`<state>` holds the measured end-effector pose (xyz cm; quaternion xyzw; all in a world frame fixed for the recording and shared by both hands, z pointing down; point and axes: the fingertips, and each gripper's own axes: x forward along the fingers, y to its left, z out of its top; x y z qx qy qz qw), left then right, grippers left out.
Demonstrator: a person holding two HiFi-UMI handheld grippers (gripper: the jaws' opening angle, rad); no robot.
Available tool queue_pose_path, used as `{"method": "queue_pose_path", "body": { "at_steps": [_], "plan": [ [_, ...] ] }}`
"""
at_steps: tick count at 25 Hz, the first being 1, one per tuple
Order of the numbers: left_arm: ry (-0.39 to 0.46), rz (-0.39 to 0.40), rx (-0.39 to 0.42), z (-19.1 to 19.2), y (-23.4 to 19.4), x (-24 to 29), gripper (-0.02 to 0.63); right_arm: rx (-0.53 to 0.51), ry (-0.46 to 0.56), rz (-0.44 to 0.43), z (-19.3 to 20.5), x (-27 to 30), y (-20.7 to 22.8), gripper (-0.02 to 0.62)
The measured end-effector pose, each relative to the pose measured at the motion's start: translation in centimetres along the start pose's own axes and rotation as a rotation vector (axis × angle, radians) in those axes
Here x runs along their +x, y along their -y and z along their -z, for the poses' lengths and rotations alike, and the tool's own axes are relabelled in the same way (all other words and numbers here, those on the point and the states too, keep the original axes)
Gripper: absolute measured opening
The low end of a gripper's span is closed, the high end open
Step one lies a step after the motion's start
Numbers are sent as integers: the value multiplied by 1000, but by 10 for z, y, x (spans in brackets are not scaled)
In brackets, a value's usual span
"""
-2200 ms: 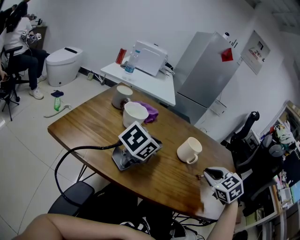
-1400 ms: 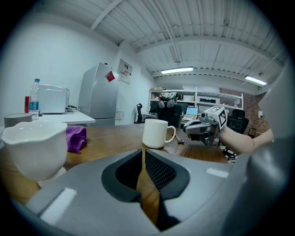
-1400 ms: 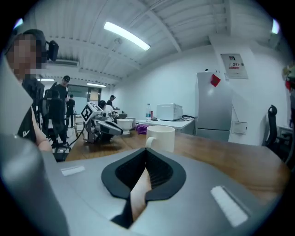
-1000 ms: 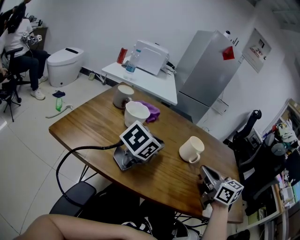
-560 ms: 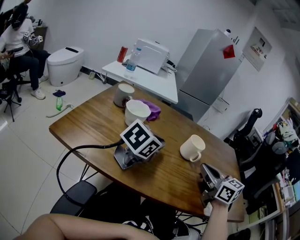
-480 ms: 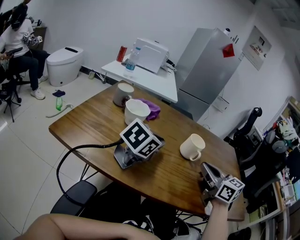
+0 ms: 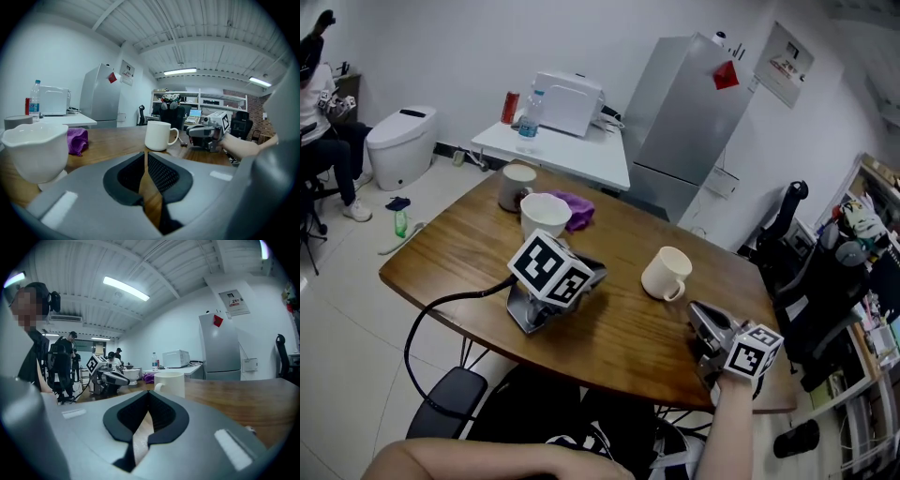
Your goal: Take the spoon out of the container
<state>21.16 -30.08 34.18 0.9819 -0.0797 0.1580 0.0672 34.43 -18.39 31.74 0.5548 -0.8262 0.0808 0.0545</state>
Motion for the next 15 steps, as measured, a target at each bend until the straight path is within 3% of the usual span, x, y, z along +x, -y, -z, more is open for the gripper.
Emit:
{"method": "queue_pose_path", "body": {
  "at_steps": [15],
  "plan": [
    [17, -28, -21, -5, -8, -6, 21, -17, -17, -37, -10, 13, 1, 2]
  ]
}}
